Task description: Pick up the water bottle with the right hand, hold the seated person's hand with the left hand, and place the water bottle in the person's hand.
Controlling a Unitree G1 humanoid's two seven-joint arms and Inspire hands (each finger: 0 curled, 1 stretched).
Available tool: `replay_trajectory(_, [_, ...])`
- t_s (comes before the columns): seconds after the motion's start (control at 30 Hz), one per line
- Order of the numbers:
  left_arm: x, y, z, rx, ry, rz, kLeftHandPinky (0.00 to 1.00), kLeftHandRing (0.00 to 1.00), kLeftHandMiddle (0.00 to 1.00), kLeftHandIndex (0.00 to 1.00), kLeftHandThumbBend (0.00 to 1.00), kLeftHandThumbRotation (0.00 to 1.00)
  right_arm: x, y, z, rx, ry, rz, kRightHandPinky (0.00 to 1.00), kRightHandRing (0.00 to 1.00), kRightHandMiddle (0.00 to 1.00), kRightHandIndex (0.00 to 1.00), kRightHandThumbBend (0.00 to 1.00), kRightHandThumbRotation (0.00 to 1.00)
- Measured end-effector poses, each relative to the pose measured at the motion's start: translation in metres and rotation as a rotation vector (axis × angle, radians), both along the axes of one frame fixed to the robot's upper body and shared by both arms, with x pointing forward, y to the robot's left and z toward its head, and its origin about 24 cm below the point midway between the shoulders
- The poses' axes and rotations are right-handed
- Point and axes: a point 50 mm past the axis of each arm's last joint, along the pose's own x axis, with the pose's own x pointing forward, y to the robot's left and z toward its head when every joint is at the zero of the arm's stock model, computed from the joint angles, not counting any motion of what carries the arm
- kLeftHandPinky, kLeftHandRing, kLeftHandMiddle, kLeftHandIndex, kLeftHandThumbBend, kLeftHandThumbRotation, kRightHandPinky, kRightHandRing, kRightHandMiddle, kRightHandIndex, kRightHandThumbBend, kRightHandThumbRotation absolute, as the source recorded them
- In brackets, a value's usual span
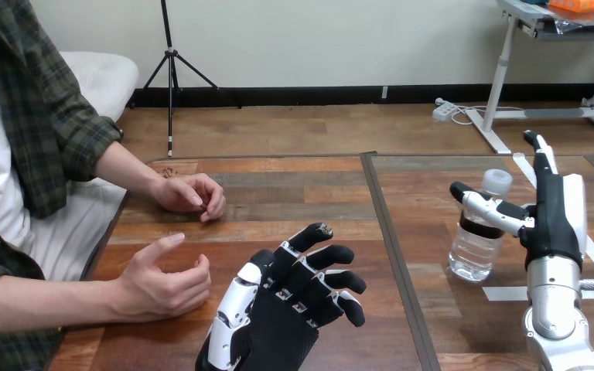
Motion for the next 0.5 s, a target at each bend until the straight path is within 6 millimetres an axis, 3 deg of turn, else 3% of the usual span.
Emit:
replay_trajectory(0.1, [0.0,0.0,0.0,0.0,0.0,0.0,0.49,0.63,0.68,0.72,0.0,0.82,-0.0005,0.0005,-0.0003,-0.001,0.001,0.009,0.0,0.96,0.97,0.95,0.76,0.19])
replay_trajectory(0.23, [0.0,0.0,0.0,0.0,0.0,0.0,0.49,0.62,0.68,0.71,0.0,0.82,-0.0008,0.0012,0.0002,-0.003,-0.002,0.019,0.43,0.95,0.97,0.96,0.74,0.16])
replay_trajectory(0.3, [0.0,0.0001,0.0001,0.003,-0.002,0.001,0.49,0.62,0.68,0.71,0.0,0.83,-0.0009,0.0014,0.0005,-0.003,-0.005,0.022,0.59,0.95,0.97,0.97,0.74,0.13])
replay_trajectory(0.43, [0.0001,0.0004,0.0003,0.007,-0.007,0.005,0.49,0.61,0.68,0.71,0.0,0.83,-0.0014,0.0018,0.0011,-0.004,-0.011,0.032,0.76,0.94,0.96,0.97,0.74,0.13])
replay_trajectory(0.5, [0.0001,0.0005,0.0003,0.008,-0.007,0.006,0.49,0.61,0.68,0.71,0.0,0.83,-0.0016,0.0019,0.0012,-0.005,-0.012,0.033,0.78,0.94,0.96,0.97,0.74,0.12])
